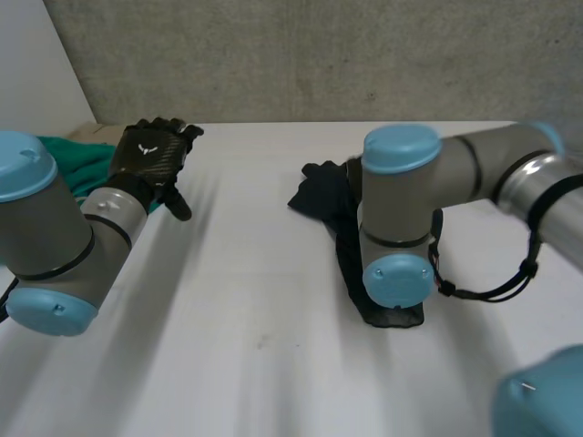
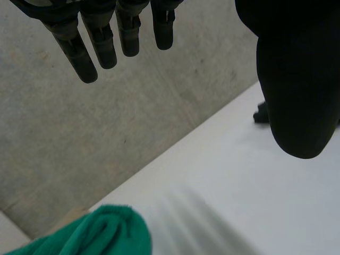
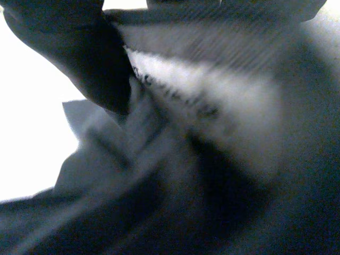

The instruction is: Fold the laundry.

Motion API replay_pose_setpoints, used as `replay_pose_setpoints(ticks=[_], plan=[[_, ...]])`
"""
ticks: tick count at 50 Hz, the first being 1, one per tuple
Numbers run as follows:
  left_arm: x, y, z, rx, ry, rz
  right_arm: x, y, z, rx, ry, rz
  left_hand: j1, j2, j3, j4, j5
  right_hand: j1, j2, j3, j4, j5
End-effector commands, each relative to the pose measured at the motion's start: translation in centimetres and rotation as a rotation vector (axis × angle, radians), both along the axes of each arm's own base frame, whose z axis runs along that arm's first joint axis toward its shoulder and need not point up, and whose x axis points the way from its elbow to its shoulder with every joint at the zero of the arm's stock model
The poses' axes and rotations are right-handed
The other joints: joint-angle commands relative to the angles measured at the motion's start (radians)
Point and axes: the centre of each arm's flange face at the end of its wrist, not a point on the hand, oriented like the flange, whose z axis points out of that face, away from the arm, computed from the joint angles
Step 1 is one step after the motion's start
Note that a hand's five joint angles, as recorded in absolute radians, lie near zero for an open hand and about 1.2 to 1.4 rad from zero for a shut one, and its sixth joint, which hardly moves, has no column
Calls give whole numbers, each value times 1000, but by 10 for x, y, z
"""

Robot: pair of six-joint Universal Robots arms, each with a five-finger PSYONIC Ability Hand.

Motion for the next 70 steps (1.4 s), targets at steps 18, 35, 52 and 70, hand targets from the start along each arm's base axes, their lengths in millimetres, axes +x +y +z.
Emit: replay_pose_setpoints(ticks=[18,35,52,70], plan=[[-67,-21,-38,83,9,-314,-69,172,157,-153,-51,784,-7,-28,-32,-26,-43,328,245,248,208,243],[-48,-23,-14,-18,32,-48,-104,107,147,-76,-84,615,1214,1194,1189,1196,1179,328,245,248,208,243],[19,106,200,-440,165,-199,-103,98,208,-337,-103,325,1214,1194,1189,1196,1179,328,245,248,208,243],[27,126,293,-594,204,-207,-135,157,322,-712,-262,251,1214,1194,1189,1196,1179,328,245,248,208,243]])
